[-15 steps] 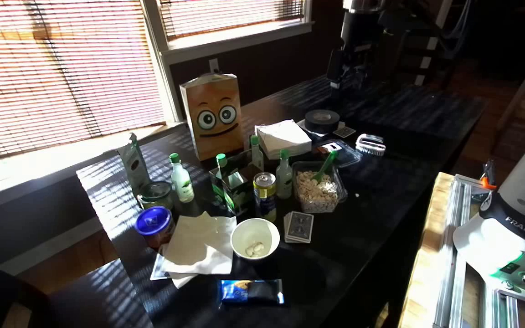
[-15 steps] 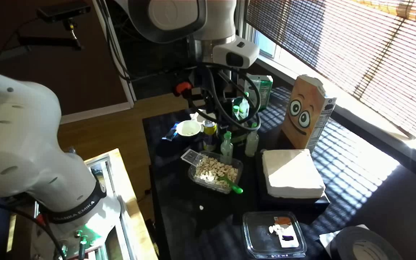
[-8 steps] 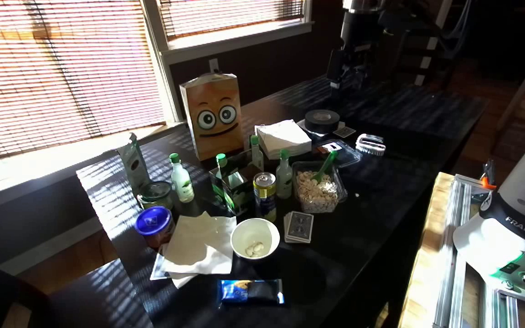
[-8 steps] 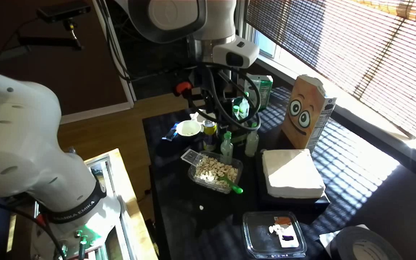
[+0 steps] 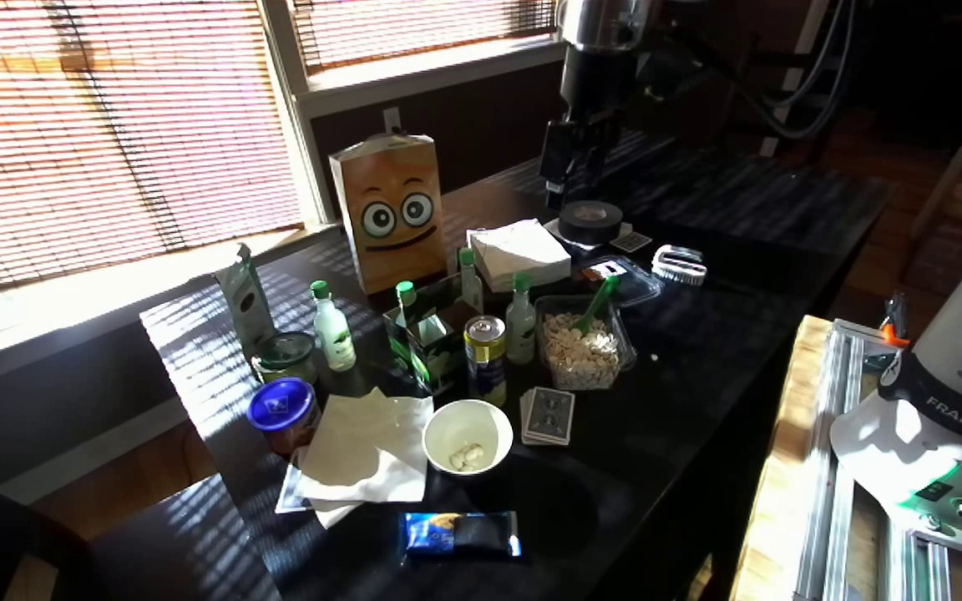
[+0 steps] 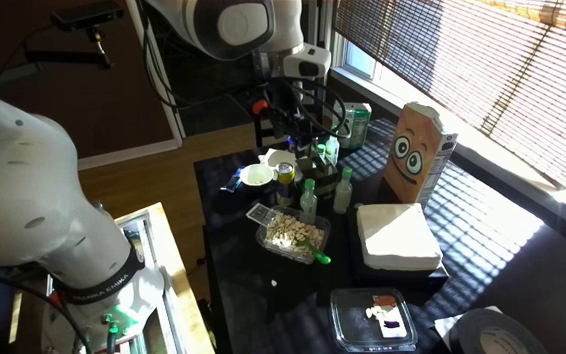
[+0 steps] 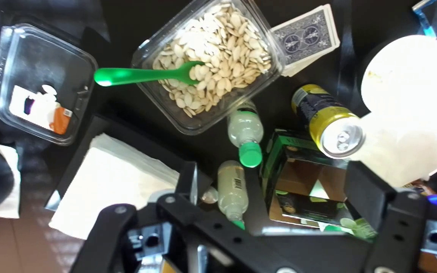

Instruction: Pick up the can and place it in the box

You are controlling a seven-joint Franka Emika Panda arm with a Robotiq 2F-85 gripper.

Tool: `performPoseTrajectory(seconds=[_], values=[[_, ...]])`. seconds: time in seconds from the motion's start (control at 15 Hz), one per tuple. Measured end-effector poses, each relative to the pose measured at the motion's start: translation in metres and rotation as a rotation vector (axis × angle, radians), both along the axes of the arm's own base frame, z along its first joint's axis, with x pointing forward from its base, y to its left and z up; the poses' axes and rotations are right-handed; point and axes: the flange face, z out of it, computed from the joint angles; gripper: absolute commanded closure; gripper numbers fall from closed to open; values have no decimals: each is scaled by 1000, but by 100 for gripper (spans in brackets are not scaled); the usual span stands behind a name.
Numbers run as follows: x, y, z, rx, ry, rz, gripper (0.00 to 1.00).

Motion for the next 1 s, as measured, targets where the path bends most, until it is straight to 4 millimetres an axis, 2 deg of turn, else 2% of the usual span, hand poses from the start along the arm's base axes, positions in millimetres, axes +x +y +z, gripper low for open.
performPoseTrajectory(seconds=[0.2,0.4,0.53,0.67,0.87,1.0], values=[[20,31,-20,40,0,32,0],[38,53,-47,94,31,39,0],[48,61,-61,122,52,61,0],[54,63,-66,128,57,67,0],[54,66,-67,127,60,71,0],[51,76,-73,109,76,65,0]])
